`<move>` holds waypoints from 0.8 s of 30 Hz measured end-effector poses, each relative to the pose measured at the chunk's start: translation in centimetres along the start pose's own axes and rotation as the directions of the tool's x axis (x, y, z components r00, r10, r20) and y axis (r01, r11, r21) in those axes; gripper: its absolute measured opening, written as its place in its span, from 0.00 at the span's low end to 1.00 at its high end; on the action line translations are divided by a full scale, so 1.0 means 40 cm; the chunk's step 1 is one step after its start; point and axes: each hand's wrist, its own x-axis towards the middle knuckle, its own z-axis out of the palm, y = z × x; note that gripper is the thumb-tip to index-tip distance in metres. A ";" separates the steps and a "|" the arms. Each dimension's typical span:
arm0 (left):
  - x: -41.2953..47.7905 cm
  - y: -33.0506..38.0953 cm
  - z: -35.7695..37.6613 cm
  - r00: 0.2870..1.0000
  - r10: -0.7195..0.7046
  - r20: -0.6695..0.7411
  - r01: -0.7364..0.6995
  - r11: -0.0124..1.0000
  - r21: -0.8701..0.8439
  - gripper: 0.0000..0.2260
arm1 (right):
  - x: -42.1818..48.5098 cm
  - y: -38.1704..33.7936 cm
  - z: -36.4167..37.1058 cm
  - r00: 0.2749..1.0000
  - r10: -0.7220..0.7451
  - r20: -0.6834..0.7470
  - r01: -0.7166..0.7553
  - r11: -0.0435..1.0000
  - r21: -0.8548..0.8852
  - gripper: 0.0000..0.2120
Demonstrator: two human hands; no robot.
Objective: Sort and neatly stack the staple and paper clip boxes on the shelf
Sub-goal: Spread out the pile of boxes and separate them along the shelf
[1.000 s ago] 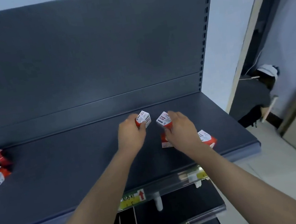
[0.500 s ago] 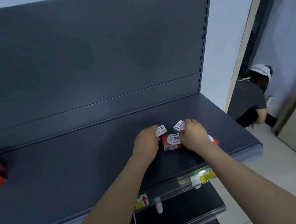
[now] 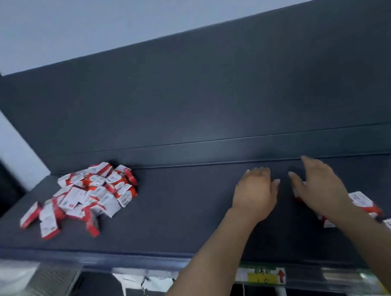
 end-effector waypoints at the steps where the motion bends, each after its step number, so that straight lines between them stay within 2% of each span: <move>1: -0.011 -0.023 -0.023 0.998 -0.027 -0.053 0.028 0.999 0.026 0.15 | 0.003 -0.031 0.011 0.999 -0.032 0.008 0.032 0.999 0.009 0.27; 5: -0.075 -0.138 -0.110 0.971 -0.124 -0.206 0.150 0.982 0.114 0.20 | 0.005 -0.168 0.071 0.985 -0.163 0.053 0.161 0.986 0.040 0.27; 11: -0.205 -0.358 -0.238 0.901 -0.306 -0.307 0.366 0.917 0.159 0.26 | -0.019 -0.387 0.175 0.940 -0.333 0.072 0.328 0.942 0.072 0.27; 20: -0.404 -0.726 -0.414 0.817 -0.473 -0.329 0.539 0.830 0.145 0.28 | -0.077 -0.770 0.369 0.893 -0.428 0.136 0.416 0.903 0.111 0.28; 24: -0.482 -0.874 -0.465 0.751 -0.576 -0.323 0.636 0.764 0.114 0.28 | -0.121 -0.916 0.453 0.866 -0.471 0.165 0.455 0.881 0.130 0.24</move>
